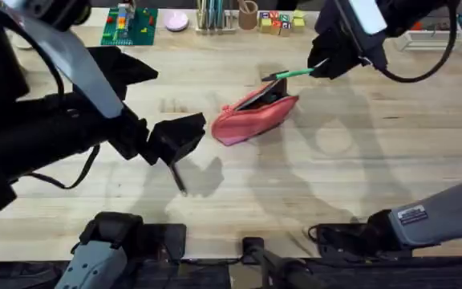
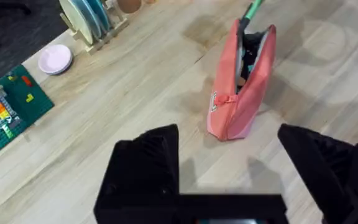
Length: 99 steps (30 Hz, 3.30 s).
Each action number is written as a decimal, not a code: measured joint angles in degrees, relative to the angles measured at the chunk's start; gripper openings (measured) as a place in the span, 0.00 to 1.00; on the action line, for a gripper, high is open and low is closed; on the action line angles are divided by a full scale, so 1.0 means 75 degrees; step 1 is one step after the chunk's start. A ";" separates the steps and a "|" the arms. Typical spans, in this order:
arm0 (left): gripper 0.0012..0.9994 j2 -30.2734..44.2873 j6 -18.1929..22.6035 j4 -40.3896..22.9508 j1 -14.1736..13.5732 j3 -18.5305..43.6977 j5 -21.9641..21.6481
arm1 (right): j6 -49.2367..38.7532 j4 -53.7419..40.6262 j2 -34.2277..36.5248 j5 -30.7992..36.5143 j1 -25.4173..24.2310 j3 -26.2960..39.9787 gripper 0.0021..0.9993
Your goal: Unzip the bag, pick up the pens from the table one at a time and place them inside, then zip the bag closed.
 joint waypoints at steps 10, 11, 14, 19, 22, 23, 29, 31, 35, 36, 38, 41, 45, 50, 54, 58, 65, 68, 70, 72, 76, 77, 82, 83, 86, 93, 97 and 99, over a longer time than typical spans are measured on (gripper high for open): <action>0.99 0.0000 0.0000 0.0000 0.0000 0.0000 0.0000 | -0.0003 0.0707 0.0000 -0.0105 0.0000 -0.0416 0.03; 0.99 0.0000 0.0000 0.0000 0.0000 0.0000 0.0000 | -0.0003 0.0801 0.0000 -0.0105 0.0000 -0.0560 0.03; 0.99 0.0000 0.0000 0.0000 0.0000 0.0000 0.0000 | -0.0006 0.0899 0.0000 -0.0105 0.0000 -0.0993 0.03; 0.99 0.0000 0.0000 0.0000 0.0000 0.0000 0.0000 | -0.0020 0.0867 0.0000 -0.0125 0.0000 -0.1129 0.03; 0.99 0.0000 0.0000 0.0000 0.0000 0.0000 0.0000 | -0.0020 0.0870 0.0000 -0.0131 0.0000 -0.1131 0.03; 0.99 0.0000 0.0000 0.0000 0.0000 0.0000 0.0000 | -0.0020 0.0876 0.0000 -0.0134 0.0008 -0.1131 0.03; 0.99 0.0000 0.0000 0.0000 0.0000 0.0000 0.0000 | -0.0020 0.0973 0.0000 -0.0152 0.0168 -0.1148 0.03; 0.99 0.0000 0.0000 0.0000 0.0000 0.0000 0.0000 | -0.0020 0.1072 0.0000 -0.0152 0.0283 -0.1164 0.03; 0.99 0.0000 0.0000 0.0000 0.0000 0.0000 0.0000 | -0.0020 0.1137 0.0000 -0.0152 0.0577 -0.1174 0.03; 0.99 0.0000 0.0000 0.0000 0.0000 0.0000 0.0000 | -0.0020 0.1150 0.0003 -0.0152 0.0644 -0.1177 0.03; 0.99 0.0000 0.0000 0.0000 0.0000 0.0000 0.0000 | -0.0020 0.1196 0.0016 -0.0152 0.0810 -0.1177 0.03; 0.99 0.0000 0.0000 0.0000 0.0000 0.0000 -0.0002 | -0.0020 0.1274 0.0092 -0.0155 0.1046 -0.1177 0.03; 0.99 0.0000 0.0000 0.0000 0.0000 0.0000 0.0000 | -0.0020 0.1319 0.0334 -0.0149 0.1313 -0.1177 0.03; 0.99 0.0000 0.0000 0.0000 0.0000 0.0000 0.0000 | -0.0020 0.1409 0.0566 -0.0014 0.1437 -0.1177 0.03; 0.99 0.0001 0.0000 0.0000 0.0000 0.0000 0.0000 | -0.0020 0.1497 0.0690 0.0088 0.1437 -0.1177 0.03; 0.99 0.0000 0.0000 0.0000 0.0000 0.0000 0.0000 | -0.0020 0.1520 0.0720 0.0354 0.1440 -0.1180 0.03; 0.99 0.0000 0.0000 0.0000 0.0000 0.0000 0.0000 | -0.0023 0.1602 0.0720 0.0728 0.1225 -0.1180 0.03; 0.99 0.0000 0.0000 0.0000 0.0000 0.0000 0.0000 | -0.0023 0.1588 0.0720 0.0732 0.1170 -0.1180 0.03; 0.99 0.0000 0.0000 0.0000 0.0000 0.0000 0.0000 | -0.0023 0.1553 0.0720 0.0668 0.1218 -0.1180 0.03; 0.99 0.0002 0.0000 0.0000 0.0000 0.0000 0.0000 | -0.0023 0.1483 0.0720 0.0599 0.1332 -0.1180 0.03; 0.99 0.0000 0.0000 0.0000 0.0000 0.0000 0.0000 | -0.0021 0.1386 0.0720 0.0588 0.1656 -0.1180 0.03; 0.99 0.0000 0.0000 0.0000 0.0000 0.0000 0.0000 | -0.0021 0.1386 0.0720 0.0586 0.1730 -0.1180 0.03; 0.99 0.0000 0.0000 0.0000 0.0000 0.0000 0.0000 | -0.0020 0.1397 0.0720 0.0580 0.2034 -0.1180 0.03; 0.99 0.0000 0.0000 0.0000 0.0000 0.0000 0.0000 | -0.0020 0.1403 0.0720 0.0580 0.2058 -0.1180 0.03; 0.99 0.0000 0.0000 0.0000 0.0000 0.0000 0.0000 | -0.0020 0.1409 0.0720 0.0557 0.2063 -0.1180 0.03; 0.99 0.0000 0.0000 0.0000 0.0000 0.0000 0.0000 | -0.0020 0.1409 0.0720 0.0431 0.2063 -0.1180 0.03; 0.99 0.0000 0.0000 0.0000 0.0000 0.0000 0.0000 | -0.0021 0.1409 0.0722 0.0413 0.2063 -0.1180 0.13; 0.99 0.0000 0.0000 0.0000 0.0000 0.0000 0.0000 | -0.0003 0.1421 0.0723 0.0385 0.2063 -0.1180 0.38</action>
